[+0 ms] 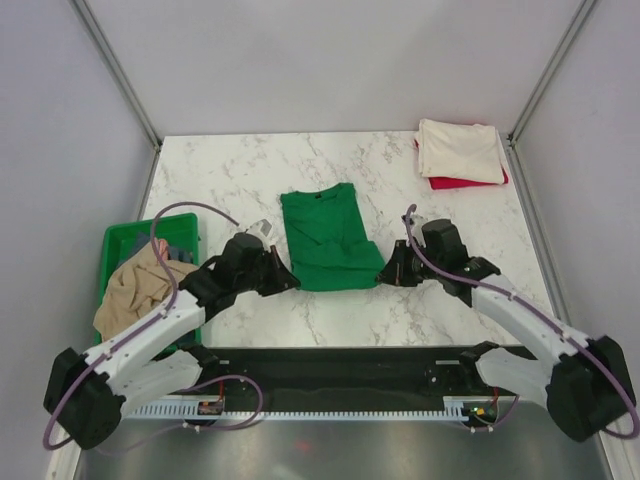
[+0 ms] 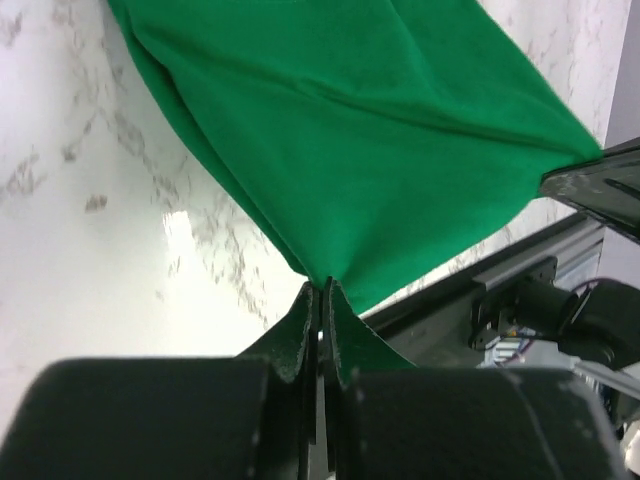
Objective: Fold and stack the t-shirts
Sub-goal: Fold the tshirt
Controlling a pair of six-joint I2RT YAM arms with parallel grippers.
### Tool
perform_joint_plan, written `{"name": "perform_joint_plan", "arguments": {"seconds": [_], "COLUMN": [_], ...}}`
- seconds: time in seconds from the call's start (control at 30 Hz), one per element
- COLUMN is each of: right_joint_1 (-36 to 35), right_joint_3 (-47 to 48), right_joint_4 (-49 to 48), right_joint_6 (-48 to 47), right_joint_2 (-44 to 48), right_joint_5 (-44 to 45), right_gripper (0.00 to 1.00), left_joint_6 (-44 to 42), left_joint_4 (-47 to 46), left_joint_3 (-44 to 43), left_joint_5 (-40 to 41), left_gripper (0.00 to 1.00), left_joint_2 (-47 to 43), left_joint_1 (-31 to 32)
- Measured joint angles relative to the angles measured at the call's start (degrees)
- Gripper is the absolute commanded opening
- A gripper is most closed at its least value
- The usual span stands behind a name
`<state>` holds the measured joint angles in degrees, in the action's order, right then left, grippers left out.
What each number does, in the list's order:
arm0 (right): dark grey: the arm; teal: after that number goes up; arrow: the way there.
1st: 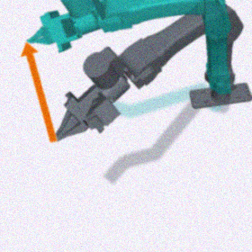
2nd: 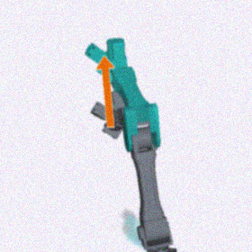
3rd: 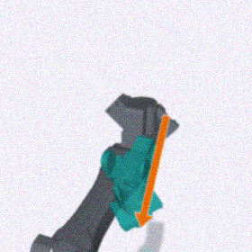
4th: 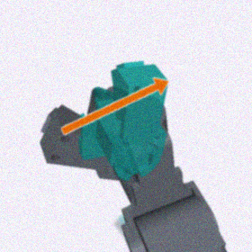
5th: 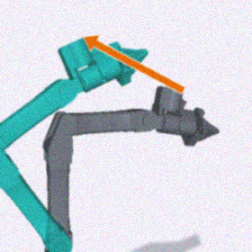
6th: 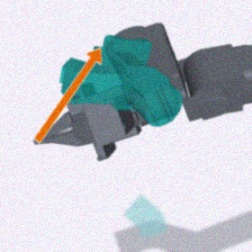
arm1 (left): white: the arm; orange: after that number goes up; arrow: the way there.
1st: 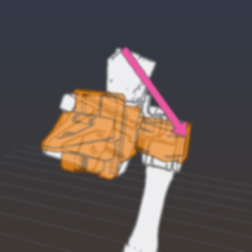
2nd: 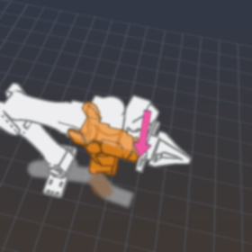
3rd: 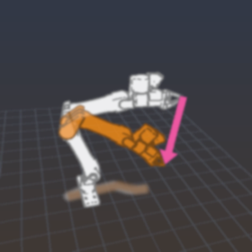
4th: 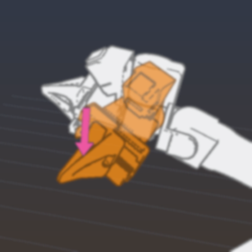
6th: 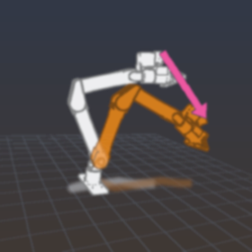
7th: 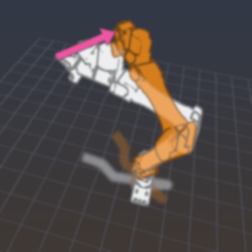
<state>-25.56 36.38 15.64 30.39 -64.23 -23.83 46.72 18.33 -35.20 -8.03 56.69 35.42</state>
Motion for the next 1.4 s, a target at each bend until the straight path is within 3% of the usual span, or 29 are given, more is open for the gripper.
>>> {"name": "perform_joint_plan", "arguments": {"seconds": [0.13,0.23,0.5,0.83,1.4], "right_joint_1": [-1.27,-1.4,-1.27,0.92,4.44], "right_joint_3": [0.9,4.31,19.32,30.47,56.04], "right_joint_4": [7.8,12.66,16.57,16.02,15.69], "right_joint_6": [0.46,0.37,-3.48,-6.27,-6.36], "right_joint_2": [8.28,7.74,-7.41,-22.99,-47.3], "right_joint_5": [1.07,1.84,4.87,4.04,2.78], "right_gripper": [0.0,0.0,0.0,0.0,0.0], "left_joint_6": [0.76,0.76,0.33,-3.32,-11.76], "left_joint_4": [9.68,14.49,18.82,18.88,19.1], "left_joint_3": [-3.56,-8.76,-19.21,-26.03,-54.93], "left_joint_5": [2.45,4.74,8.92,4.87,-7.52], "left_gripper": [0.02,0.02,0.02,0.02,0.03], "left_joint_2": [-4.31,-4.28,4.83,14.71,51.15], "left_joint_1": [2.32,2.6,0.48,-11.76,-25.33]}}
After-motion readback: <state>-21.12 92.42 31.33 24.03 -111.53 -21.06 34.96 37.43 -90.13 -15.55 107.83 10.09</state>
